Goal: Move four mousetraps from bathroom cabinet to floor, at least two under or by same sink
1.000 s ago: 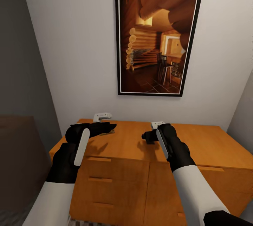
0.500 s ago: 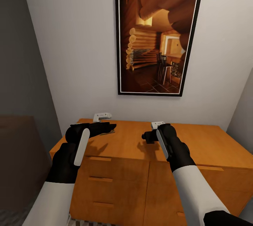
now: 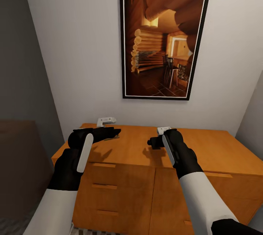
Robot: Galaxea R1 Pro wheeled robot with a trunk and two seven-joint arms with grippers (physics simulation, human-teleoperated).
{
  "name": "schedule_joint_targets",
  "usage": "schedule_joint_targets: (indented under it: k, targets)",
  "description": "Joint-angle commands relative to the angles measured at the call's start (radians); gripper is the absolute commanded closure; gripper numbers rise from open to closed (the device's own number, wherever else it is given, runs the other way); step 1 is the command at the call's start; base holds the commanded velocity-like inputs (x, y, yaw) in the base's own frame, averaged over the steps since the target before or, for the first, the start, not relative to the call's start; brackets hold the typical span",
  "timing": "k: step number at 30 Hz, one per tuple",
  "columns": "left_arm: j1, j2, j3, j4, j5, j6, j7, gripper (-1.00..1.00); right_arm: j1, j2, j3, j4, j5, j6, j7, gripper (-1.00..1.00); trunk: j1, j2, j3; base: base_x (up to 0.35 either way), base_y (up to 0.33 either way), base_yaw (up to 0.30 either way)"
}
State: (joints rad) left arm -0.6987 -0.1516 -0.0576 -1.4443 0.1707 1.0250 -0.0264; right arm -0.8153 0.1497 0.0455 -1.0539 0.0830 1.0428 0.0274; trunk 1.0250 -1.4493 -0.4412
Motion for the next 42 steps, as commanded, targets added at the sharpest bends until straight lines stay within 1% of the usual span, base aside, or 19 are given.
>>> schedule_joint_targets:
  k: [1,10,16,17,20,24,32,42]
  targets:
    - [-0.001,0.000,0.001,-0.001,0.000,0.004,-0.003,-1.00,-0.001,0.001,0.000,-0.001,0.008,0.004,0.003,-1.00,0.000,-0.001,-0.001,0.000,0.000,0.000]
    - [-0.001,0.000,0.001,-0.001,0.000,0.004,-0.003,-1.00,-0.001,0.001,-0.011,0.001,0.007,0.004,-0.001,-1.00,0.000,-0.001,-0.001,0.000,0.000,0.000]
    - [-0.001,-0.001,0.000,-0.001,0.000,0.004,-0.003,-1.00,-0.001,0.001,-0.063,0.001,0.010,0.004,-0.008,-1.00,0.000,-0.001,-0.001,0.000,0.000,0.000]
    - [-0.001,-0.001,0.000,-0.001,0.000,0.004,-0.003,-1.00,-0.001,0.001,-0.063,0.001,0.010,0.004,-0.008,-1.00,0.000,-0.001,-0.001,0.000,0.000,0.000]
    - [-0.001,-0.002,0.000,-0.001,0.000,0.004,-0.003,-1.00,-0.001,0.001,-0.087,0.001,0.011,0.004,-0.018,-1.00,0.000,-0.001,-0.001,0.000,0.000,0.000]
    - [-0.001,-0.002,0.000,-0.001,0.000,0.004,-0.003,-1.00,-0.001,0.001,-0.104,0.000,0.012,0.004,-0.036,-1.00,0.000,-0.001,-0.001,0.000,0.000,0.000]
    - [-0.001,-0.002,-0.001,-0.001,0.000,0.004,-0.003,-1.00,-0.001,0.002,-0.115,-0.006,0.013,0.004,-0.062,-1.00,0.000,-0.001,-0.001,0.000,0.000,0.000]
    - [-0.001,-0.002,-0.001,-0.001,0.000,0.004,-0.003,-1.00,-0.001,0.006,-0.117,-0.011,0.013,0.004,-0.078,-1.00,0.000,-0.001,-0.001,0.000,0.000,0.000]
